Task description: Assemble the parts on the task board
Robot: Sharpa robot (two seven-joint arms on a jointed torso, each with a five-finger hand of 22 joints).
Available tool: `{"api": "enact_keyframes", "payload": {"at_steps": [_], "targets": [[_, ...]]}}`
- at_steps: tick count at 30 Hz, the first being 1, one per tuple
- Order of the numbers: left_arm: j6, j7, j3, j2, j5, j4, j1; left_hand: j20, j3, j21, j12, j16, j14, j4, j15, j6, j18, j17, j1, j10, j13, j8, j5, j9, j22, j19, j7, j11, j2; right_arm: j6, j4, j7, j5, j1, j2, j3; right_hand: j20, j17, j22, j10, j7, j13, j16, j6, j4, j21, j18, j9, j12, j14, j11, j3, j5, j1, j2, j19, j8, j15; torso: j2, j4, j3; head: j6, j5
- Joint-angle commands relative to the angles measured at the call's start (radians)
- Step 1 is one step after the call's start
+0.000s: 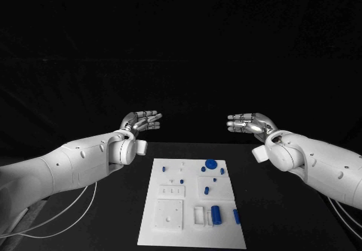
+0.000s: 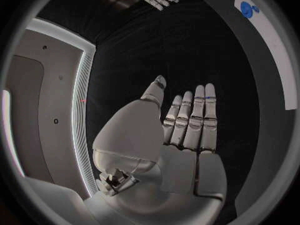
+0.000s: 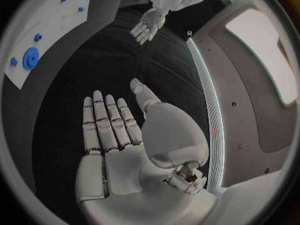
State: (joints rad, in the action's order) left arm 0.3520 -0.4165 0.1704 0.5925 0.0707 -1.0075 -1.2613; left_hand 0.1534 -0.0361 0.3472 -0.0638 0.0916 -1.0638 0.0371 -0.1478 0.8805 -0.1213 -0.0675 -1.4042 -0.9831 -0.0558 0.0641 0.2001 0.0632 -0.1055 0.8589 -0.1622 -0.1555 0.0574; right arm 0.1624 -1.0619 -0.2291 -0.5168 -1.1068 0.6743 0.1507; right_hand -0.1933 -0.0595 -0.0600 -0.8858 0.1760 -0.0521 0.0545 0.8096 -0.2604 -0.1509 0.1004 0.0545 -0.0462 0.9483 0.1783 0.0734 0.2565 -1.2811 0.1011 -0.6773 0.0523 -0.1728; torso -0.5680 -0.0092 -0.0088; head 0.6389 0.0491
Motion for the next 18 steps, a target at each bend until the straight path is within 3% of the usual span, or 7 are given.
{"api": "enact_keyframes", "payload": {"at_steps": [1,3,8,12,13,16,18], "targets": [[-0.045,-0.004,-0.001,0.017,-0.052,-0.031,-0.012,-0.039,0.02,0.036,0.004,0.012,-0.083,0.032,0.03,0.097,0.024,-0.003,-0.018,-0.091,-0.002,0.0,-0.004,0.004,-0.012,0.05,0.009,0.017,0.001,-0.004,-0.004,-0.011,-0.342,0.0,-0.005,0.001,0.099,-0.01,-0.009,-0.242,-0.036,-0.006,0.014,0.255,-0.029,-0.065,-0.015,0.009,-0.011,0.312,-0.059,0.16,0.044,0.026,-0.059,-0.296,0.011,0.093,-0.013,0.0018,-0.0038,-0.006,0.003],[-0.046,-0.002,-0.001,0.03,-0.073,-0.054,-0.019,-0.061,0.036,0.063,0.0,0.02,-0.126,0.048,0.049,0.132,0.031,-0.005,-0.027,-0.151,-0.002,0.004,-0.004,0.006,-0.024,0.072,0.017,0.036,0.004,-0.007,-0.012,-0.009,-0.423,0.0,-0.006,0.001,0.124,-0.019,-0.017,-0.257,-0.039,-0.005,0.027,0.268,-0.028,-0.093,-0.007,0.01,-0.011,0.388,-0.068,0.187,0.046,0.029,-0.077,-0.368,0.012,0.122,-0.021,0.0046,-0.0049,-0.011,0.001],[-0.04,0.003,-0.001,0.071,-0.111,-0.123,-0.039,-0.097,0.064,0.127,0.002,0.033,-0.189,0.082,0.076,0.168,0.05,-0.01,-0.031,-0.213,-0.003,0.0,-0.005,0.005,-0.058,0.082,0.026,0.057,-0.003,-0.02,-0.044,0.009,-0.595,-0.001,-0.005,0.001,0.155,-0.059,-0.036,-0.231,-0.048,-0.006,0.062,0.259,-0.025,-0.149,0.022,0.009,-0.012,0.544,-0.074,0.157,0.045,0.036,-0.119,-0.504,0.011,0.159,-0.044,0.0106,-0.0074,-0.021,-0.007],[-0.039,0.009,-0.001,0.106,-0.132,-0.184,-0.054,-0.117,0.073,0.182,0.005,0.052,-0.214,0.098,0.091,0.174,0.062,-0.016,-0.023,-0.253,-0.003,-0.001,-0.005,0.004,-0.09,0.077,0.029,0.07,-0.006,-0.019,-0.079,0.031,-0.725,-0.001,0.0,0.001,0.162,-0.174,-0.065,-0.239,-0.054,-0.006,0.245,0.271,-0.024,-0.216,0.074,0.009,-0.012,0.567,-0.082,0.099,0.05,0.016,-0.119,-0.623,0.011,0.177,-0.061,0.0153,-0.0085,-0.025,-0.01],[-0.04,0.011,-0.001,0.113,-0.135,-0.196,-0.057,-0.12,0.08,0.215,0.004,0.057,-0.211,0.109,0.091,0.174,0.068,-0.017,-0.012,-0.252,-0.003,-0.001,-0.006,0.003,-0.111,0.052,0.029,0.069,-0.006,-0.017,-0.087,0.037,-0.752,-0.001,0.001,0.001,0.155,-0.239,-0.074,-0.245,-0.057,-0.007,0.366,0.282,-0.026,-0.229,0.085,0.009,-0.014,0.562,-0.084,0.09,0.055,0.009,-0.112,-0.622,0.012,0.176,-0.067,0.0187,-0.0087,-0.026,-0.011],[-0.046,0.018,-0.001,0.14,-0.15,-0.244,-0.065,-0.119,0.104,0.3,0.005,0.075,-0.205,0.142,0.091,0.173,0.066,-0.019,0.018,-0.246,-0.003,-0.002,-0.006,0.004,-0.161,-0.007,0.028,0.068,-0.005,-0.01,-0.112,0.064,-0.852,-0.001,0.003,0.001,0.165,-0.319,-0.118,-0.257,-0.058,-0.006,0.511,0.286,-0.025,-0.303,0.105,0.009,-0.012,0.561,-0.089,0.091,0.058,0.014,-0.116,-0.688,0.01,0.184,-0.082,0.0259,-0.0066,-0.029,-0.016],[-0.051,0.022,-0.001,0.158,-0.158,-0.272,-0.068,-0.12,0.103,0.306,0.005,0.08,-0.209,0.143,0.092,0.171,0.064,-0.02,0.024,-0.24,-0.003,-0.002,-0.007,0.004,-0.163,-0.005,0.028,0.066,-0.006,-0.006,-0.122,0.082,-0.908,-0.001,0.001,0.001,0.167,-0.379,-0.149,-0.259,-0.057,-0.006,0.626,0.287,-0.027,-0.349,0.114,0.009,-0.011,0.555,-0.09,0.109,0.058,0.022,-0.123,-0.709,0.009,0.184,-0.09,0.0293,-0.0051,-0.034,-0.018]]}}
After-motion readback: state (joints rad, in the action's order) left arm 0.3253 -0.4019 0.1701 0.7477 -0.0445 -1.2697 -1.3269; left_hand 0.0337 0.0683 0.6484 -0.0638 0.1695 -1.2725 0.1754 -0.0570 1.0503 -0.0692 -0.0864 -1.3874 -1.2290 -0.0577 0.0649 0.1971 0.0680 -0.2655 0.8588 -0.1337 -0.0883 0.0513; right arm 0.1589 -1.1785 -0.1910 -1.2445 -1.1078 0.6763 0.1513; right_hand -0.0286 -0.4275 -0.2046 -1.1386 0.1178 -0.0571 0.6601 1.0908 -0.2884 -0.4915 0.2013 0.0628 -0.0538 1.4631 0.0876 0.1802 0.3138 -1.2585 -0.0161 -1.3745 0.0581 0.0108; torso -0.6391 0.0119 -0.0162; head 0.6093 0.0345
